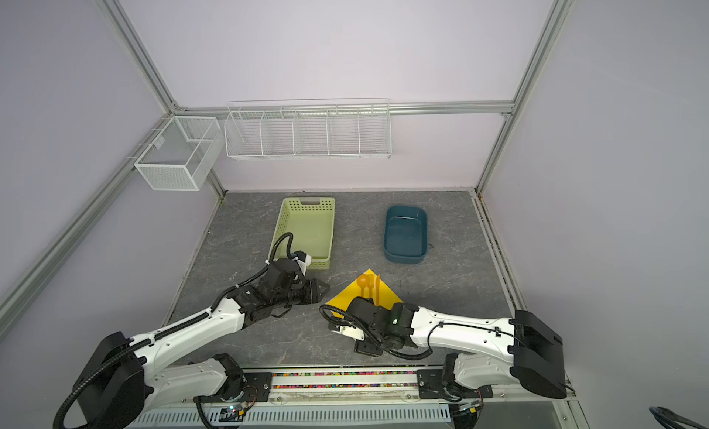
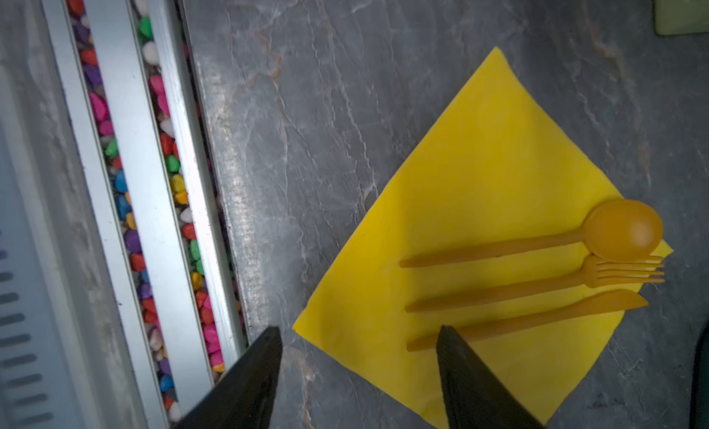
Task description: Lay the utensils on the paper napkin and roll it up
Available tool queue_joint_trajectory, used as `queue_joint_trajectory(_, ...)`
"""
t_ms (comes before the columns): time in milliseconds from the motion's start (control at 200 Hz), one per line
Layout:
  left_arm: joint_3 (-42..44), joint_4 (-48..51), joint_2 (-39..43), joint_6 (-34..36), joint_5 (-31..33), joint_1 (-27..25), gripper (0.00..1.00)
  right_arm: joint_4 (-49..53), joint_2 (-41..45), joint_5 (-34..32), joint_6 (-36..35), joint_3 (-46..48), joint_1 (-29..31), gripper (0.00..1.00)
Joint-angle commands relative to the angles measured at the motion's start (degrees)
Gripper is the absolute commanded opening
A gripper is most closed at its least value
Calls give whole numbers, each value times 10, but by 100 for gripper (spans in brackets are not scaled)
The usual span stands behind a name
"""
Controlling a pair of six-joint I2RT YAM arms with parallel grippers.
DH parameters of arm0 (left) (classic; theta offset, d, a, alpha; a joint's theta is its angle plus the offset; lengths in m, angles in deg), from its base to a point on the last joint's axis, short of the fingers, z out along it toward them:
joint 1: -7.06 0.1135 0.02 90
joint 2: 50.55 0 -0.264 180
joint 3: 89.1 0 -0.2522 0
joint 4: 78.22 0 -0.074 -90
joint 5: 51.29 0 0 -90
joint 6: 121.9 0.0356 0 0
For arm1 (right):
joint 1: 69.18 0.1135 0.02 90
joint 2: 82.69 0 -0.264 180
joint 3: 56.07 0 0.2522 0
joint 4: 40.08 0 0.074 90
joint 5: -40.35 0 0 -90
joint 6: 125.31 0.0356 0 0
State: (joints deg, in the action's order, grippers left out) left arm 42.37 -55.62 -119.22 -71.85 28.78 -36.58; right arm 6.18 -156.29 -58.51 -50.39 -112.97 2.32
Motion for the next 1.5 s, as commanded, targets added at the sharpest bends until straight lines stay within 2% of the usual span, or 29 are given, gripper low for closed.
queue_joint_trajectory(0, 15, -80, -25, -36, -25, -5, 50, -7, -25, -42, -38, 13, 21, 70)
queue_joint_trajectory(335, -4, -95, -103, -31, -77, -8, 47, -35, -84, -91, -48, 11, 51, 78)
queue_joint_trajectory(575, -2, -94, -107, -29, -82, -9, 45, -39, -110, -134, -57, 9, 53, 78)
queue_joint_trajectory(930, -10, -83, -104, -25, -75, -9, 45, -22, -71, -144, -74, 3, 45, 72)
queue_joint_trajectory(1185, -17, -74, -102, -23, -72, -10, 45, 1, -33, -82, -80, 3, 23, 57)
queue_joint_trajectory(1500, -20, -65, -98, -19, -76, -10, 43, 6, -13, -48, -87, 7, -4, 24)
